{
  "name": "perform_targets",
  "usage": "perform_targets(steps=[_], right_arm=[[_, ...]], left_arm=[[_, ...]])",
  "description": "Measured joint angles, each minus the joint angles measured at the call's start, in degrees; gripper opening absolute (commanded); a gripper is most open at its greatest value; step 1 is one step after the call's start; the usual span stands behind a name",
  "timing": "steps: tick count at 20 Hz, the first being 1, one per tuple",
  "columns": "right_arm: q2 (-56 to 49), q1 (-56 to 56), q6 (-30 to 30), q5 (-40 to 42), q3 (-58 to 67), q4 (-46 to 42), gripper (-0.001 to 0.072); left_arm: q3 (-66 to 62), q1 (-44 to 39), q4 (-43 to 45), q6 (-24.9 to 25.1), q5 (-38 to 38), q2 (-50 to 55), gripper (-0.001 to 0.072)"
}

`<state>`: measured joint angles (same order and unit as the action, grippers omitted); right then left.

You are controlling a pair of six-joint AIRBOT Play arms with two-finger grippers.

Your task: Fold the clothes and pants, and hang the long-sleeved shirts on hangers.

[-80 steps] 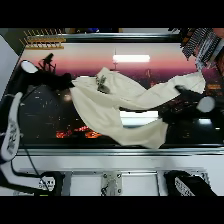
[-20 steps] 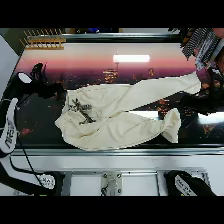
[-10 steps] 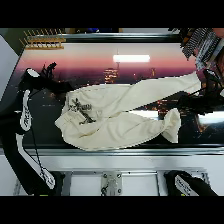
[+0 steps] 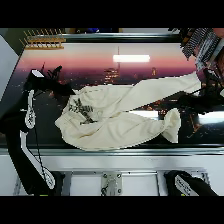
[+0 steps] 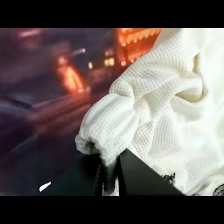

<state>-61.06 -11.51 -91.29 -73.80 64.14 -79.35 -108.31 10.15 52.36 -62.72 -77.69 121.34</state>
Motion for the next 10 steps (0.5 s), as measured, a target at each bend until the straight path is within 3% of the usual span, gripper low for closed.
perform_targets(steps=[3, 10], right_arm=[[-0.02, -1.03, -0.83, 3.69, 0.39, 0.02, 0.065], [-5.03, -11.96, -5.44, 16.2, 1.05, 0.11, 0.0649]], left_arm=[[-3.63, 1.92, 0.24, -2.32, -0.33, -1.77, 0.0017], [-4.9, 8.17, 11.3, -10.01, 1.7, -7.65, 0.0017]])
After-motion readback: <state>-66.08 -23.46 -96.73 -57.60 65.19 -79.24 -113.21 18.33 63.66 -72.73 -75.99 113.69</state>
